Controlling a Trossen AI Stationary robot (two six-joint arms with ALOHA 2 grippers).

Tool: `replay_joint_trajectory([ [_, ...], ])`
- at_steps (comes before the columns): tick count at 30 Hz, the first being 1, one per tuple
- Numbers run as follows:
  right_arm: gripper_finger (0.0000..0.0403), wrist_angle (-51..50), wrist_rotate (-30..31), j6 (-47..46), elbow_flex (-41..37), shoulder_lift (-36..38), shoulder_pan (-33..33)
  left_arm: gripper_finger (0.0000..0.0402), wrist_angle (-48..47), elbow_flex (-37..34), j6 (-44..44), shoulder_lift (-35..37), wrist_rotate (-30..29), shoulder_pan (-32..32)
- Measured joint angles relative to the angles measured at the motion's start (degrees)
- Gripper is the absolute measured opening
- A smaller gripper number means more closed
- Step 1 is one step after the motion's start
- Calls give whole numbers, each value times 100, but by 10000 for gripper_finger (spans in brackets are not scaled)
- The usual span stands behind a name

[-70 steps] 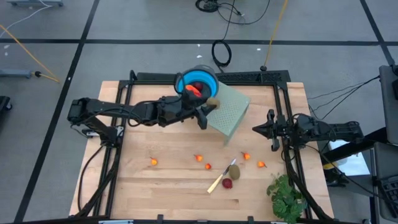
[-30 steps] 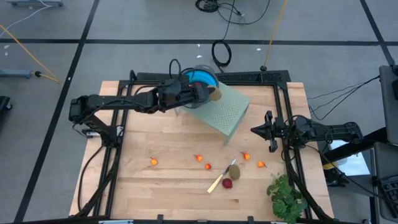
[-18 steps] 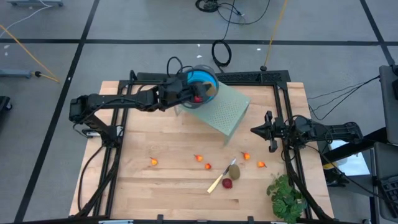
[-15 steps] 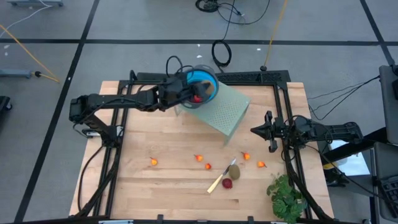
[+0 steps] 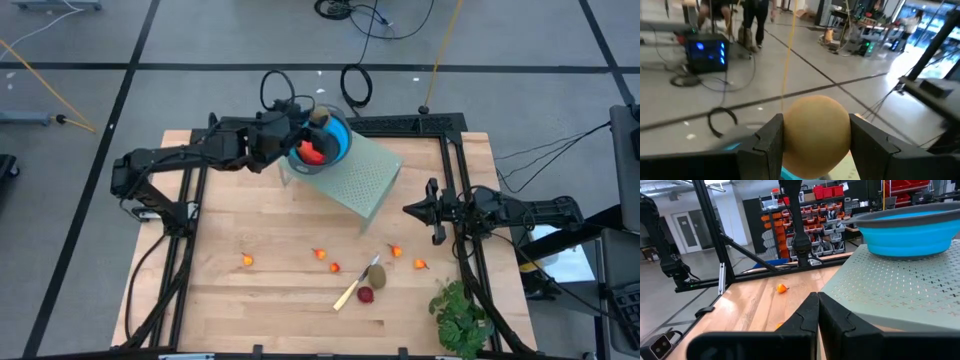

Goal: Pick & Place Fruit
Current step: Put the kiwi into the blue strainer bowl on the shelf

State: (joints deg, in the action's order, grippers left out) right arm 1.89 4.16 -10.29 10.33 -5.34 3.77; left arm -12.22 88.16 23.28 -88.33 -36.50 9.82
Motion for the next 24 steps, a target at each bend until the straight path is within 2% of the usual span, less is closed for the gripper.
replay_joint_trajectory([
  [14,0,0,16,90,0,0,0,175,-6,33,-2191,-4,-160,0],
  [24,0,0,20,90,-2,-2,0,175,55,41,-3237,-164,303,0],
])
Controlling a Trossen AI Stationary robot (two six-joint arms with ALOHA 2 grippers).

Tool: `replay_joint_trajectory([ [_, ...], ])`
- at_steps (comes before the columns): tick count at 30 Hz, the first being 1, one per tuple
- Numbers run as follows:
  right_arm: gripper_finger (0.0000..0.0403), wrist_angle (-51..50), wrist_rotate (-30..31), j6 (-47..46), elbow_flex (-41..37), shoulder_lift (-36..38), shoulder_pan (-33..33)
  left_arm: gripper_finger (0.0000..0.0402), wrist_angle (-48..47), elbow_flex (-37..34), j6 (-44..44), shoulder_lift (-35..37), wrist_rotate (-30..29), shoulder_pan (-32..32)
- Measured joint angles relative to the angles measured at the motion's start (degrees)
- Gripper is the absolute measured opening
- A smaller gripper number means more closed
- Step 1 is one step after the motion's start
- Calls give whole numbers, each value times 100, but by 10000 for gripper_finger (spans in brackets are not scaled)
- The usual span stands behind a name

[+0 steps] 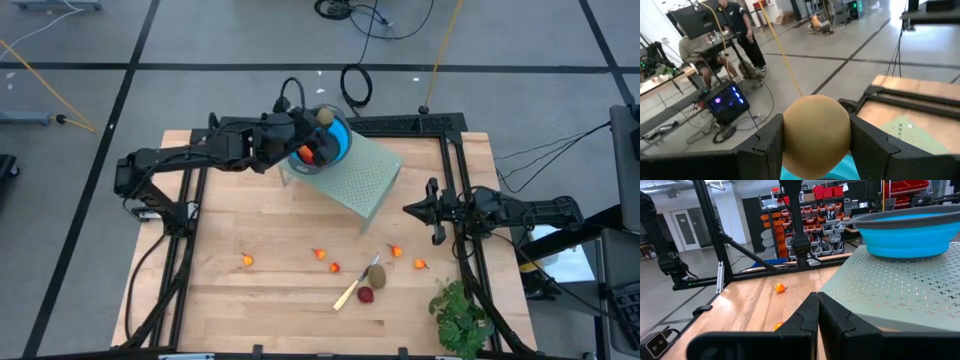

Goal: Pick & Place Fruit
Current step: Put the kiwi into the blue strainer bowl on the shelf

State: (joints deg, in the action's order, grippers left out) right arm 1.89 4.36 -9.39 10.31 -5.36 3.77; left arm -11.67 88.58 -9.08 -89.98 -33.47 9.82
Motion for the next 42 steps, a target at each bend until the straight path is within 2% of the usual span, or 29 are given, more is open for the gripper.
replay_joint_trajectory([
  [11,0,-44,4,-30,0,0,-1,175,-63,-2,-889,-490,-2,0],
  [15,0,-43,4,-37,0,0,-1,175,-64,-2,-882,-613,-1,15],
  [24,0,-46,4,-39,0,0,-1,175,-501,-7,-51,-629,129,259],
  [29,0,-46,4,-40,0,0,-2,175,-626,-7,219,-629,485,401],
  [35,0,-47,4,-40,0,0,-1,175,-622,-7,386,-629,552,488],
  [39,0,-86,4,-39,0,0,-2,175,-610,-7,789,-629,1113,590],
  [42,0,-123,4,-42,0,0,0,175,-618,-7,1067,-629,1314,655],
])
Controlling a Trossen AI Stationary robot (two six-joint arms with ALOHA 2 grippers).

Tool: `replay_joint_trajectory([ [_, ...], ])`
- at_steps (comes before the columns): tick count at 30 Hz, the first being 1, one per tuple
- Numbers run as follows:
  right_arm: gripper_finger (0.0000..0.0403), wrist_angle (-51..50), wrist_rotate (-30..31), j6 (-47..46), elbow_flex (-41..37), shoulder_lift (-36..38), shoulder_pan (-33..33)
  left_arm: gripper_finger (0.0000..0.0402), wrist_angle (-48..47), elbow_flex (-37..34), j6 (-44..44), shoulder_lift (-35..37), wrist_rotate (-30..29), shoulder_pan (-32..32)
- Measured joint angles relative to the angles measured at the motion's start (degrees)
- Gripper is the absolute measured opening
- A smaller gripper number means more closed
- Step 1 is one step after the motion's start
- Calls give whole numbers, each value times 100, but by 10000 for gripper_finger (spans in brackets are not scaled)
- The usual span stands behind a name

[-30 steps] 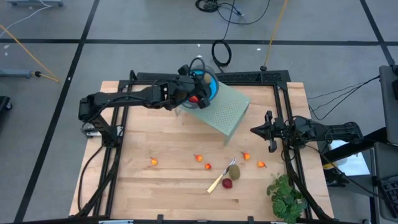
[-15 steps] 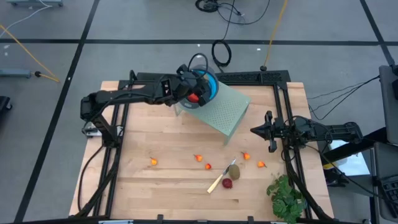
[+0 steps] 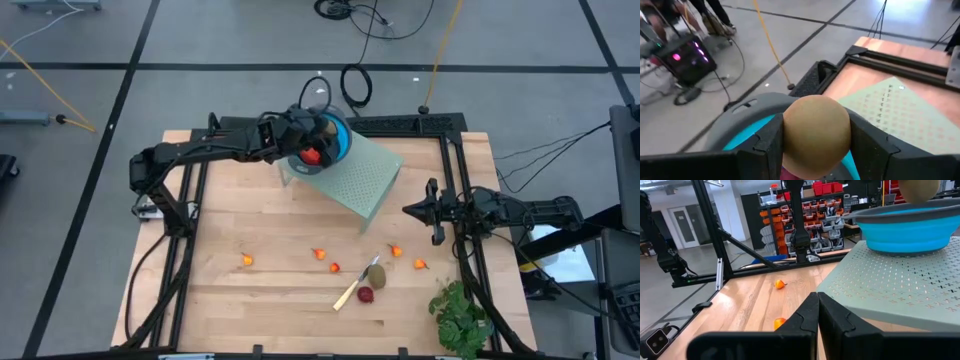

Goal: Pick & Place Fruit
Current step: Put the kiwi into the blue strainer bowl on the shelf

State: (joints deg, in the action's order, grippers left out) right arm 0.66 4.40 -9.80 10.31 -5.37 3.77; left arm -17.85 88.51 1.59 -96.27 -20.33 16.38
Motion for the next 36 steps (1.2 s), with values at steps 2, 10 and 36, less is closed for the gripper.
replay_joint_trajectory([
  [2,0,-6,0,1,0,0,-1,175,2,0,165,2,111,51],
  [10,0,-6,0,0,0,0,0,175,-254,0,1172,2,535,169],
  [36,0,-9,0,1,0,0,-1,175,-448,-2,2063,-101,487,105],
])
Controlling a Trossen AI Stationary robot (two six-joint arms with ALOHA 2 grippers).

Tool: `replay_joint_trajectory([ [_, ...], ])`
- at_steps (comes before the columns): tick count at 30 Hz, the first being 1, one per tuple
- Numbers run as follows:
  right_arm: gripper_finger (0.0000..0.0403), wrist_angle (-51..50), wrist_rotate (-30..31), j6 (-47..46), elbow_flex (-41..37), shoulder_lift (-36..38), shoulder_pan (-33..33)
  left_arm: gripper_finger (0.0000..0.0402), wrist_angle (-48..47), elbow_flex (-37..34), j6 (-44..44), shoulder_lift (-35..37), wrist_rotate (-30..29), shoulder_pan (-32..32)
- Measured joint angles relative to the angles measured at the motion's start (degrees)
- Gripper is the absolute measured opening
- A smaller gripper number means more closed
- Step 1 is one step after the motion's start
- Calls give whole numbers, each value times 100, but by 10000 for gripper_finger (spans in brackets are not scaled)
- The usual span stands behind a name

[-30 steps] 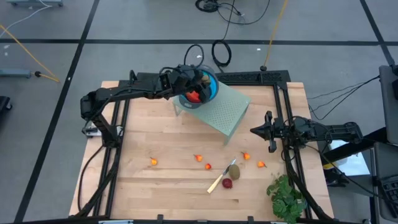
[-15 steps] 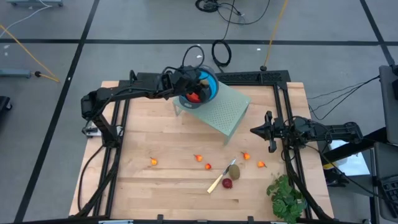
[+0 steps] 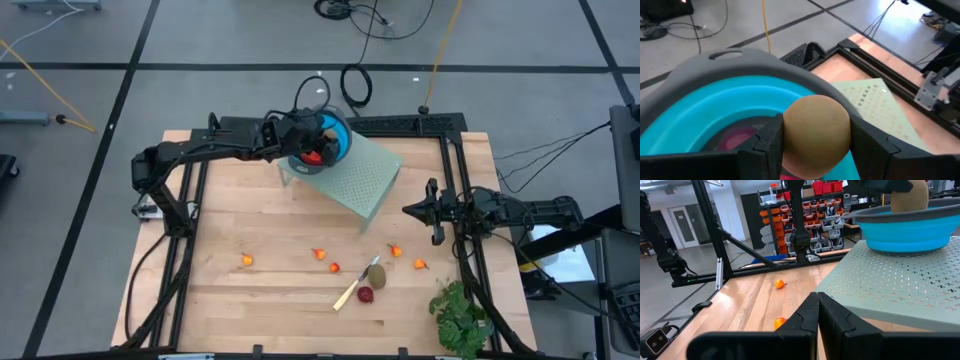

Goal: Pick & Place Fruit
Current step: Put the kiwi into the blue strainer bowl on the shelf

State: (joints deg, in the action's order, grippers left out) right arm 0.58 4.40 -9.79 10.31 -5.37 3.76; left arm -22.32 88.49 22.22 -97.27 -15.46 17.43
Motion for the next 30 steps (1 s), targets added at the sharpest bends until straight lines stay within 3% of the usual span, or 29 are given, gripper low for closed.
replay_joint_trajectory([
  [24,0,2,2,-1,0,2,1,176,277,0,-115,-205,45,-15],
  [30,0,2,0,-1,0,2,1,214,275,0,-137,-205,43,-15],
])
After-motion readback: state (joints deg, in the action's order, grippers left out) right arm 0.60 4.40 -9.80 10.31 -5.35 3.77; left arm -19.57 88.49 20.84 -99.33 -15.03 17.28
